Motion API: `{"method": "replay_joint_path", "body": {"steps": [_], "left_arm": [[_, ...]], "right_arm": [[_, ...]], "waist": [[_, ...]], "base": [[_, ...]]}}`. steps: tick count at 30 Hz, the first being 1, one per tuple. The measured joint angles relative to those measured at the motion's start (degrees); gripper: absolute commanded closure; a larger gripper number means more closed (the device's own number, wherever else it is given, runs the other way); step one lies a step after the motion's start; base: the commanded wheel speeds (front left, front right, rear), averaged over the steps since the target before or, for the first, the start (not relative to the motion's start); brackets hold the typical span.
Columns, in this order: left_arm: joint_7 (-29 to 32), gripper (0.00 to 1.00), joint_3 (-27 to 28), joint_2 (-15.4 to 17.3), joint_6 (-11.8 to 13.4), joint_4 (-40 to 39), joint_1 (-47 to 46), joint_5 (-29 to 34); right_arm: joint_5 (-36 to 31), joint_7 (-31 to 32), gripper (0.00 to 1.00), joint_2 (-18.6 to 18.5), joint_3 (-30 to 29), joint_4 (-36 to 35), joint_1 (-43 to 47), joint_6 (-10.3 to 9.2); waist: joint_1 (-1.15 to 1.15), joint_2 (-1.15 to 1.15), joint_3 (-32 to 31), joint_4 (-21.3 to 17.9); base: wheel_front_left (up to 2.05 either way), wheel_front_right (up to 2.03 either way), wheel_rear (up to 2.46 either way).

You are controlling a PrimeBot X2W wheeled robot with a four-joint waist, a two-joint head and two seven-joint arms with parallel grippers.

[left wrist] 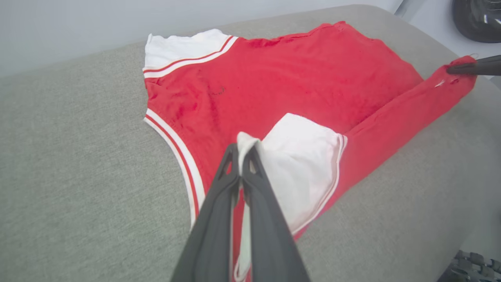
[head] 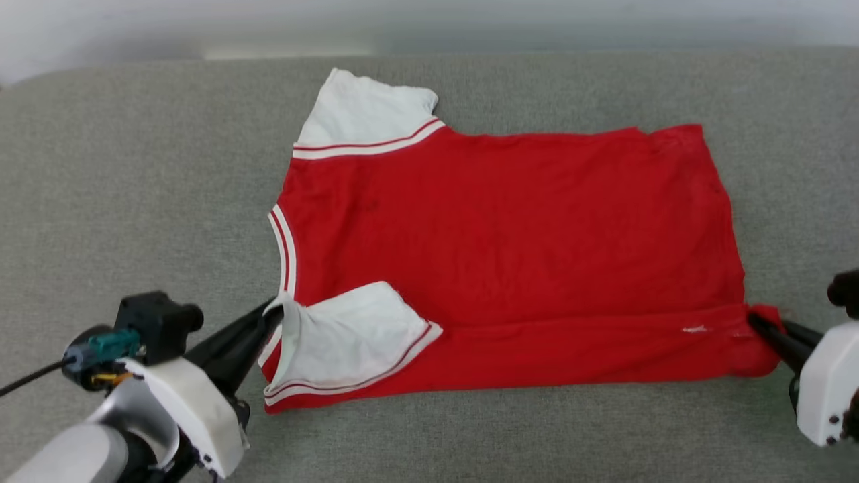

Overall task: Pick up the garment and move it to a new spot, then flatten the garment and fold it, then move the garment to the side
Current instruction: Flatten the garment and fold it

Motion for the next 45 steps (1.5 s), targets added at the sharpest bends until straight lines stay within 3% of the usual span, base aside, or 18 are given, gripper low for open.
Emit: {"method": "replay_joint_path", "body": {"steps": [14, 15, 16, 17, 18, 25, 32, 41, 45], "left_arm": [[0.0, 1.0, -4.2, -5.9, -3.8, 16.0, -11.6, 5.4], [0.0, 0.87, -4.8, -6.4, -3.8, 17.1, -11.8, 5.8], [-0.1, 0.43, -5.2, -6.9, -4.0, 18.4, -12.1, 6.3], [-0.6, 0.0, -5.6, -7.5, -4.0, 19.5, -12.5, 6.7], [-1.0, 0.0, -5.6, -8.4, -4.0, 20.8, -12.6, 6.4], [-4.6, 0.0, -4.7, -11.8, -2.2, 25.2, -12.5, 5.4], [-6.0, 0.0, -1.5, -11.9, 3.3, 21.4, -8.1, 2.6], [0.7, 0.0, -1.4, -9.7, 10.8, 11.4, 2.1, -1.5], [4.0, 0.0, -2.6, -9.5, 12.4, 9.4, 4.7, -2.9]], "right_arm": [[-5.0, 3.1, 1.0, 2.3, 3.3, 6.4, -9.5, 0.0], [-5.5, 3.1, 1.0, 2.3, 3.5, 6.8, -9.8, 0.0], [-5.9, 3.0, 1.0, 2.4, 3.7, 7.3, -9.9, 0.0], [-6.1, 2.9, 0.62, 2.5, 3.9, 7.7, -10.2, 0.0], [-6.2, 2.7, 0.0, 2.8, 3.8, 8.2, -10.3, 0.0], [-8.0, 2.9, 0.0, 3.8, 3.7, 9.4, -10.3, 0.0], [-10.4, 6.9, 0.0, 7.6, -2.2, 6.8, -6.5, 0.0], [-16.2, 12.4, 0.0, 15.4, -13.2, -1.5, 2.1, 0.0], [-17.6, 13.9, 0.0, 18.5, -15.7, -5.2, 4.5, 0.0]], "waist": [[0.0, 0.0, 6.4, 1.3], [0.01, 0.0, 6.3, 1.4], [0.0, 0.0, 6.2, 1.5], [0.0, 0.0, 6.1, 1.5], [0.0, 0.0, 5.8, 1.6], [0.0, 0.0, 2.9, 1.7], [0.0, 0.0, -1.1, 1.7], [-0.01, 0.0, -3.0, 1.4], [0.0, 0.0, -2.5, 1.0]], "base": [[0.0, 0.0, 0.0], [0.0, 0.0, 0.0], [0.0, 0.0, 0.0], [0.0, 0.0, 0.0], [0.0, 0.0, 0.0], [0.0, 0.0, 0.0], [0.0, 0.0, 0.0], [0.0, 0.0, 0.0], [0.0, 0.0, 0.0]]}}
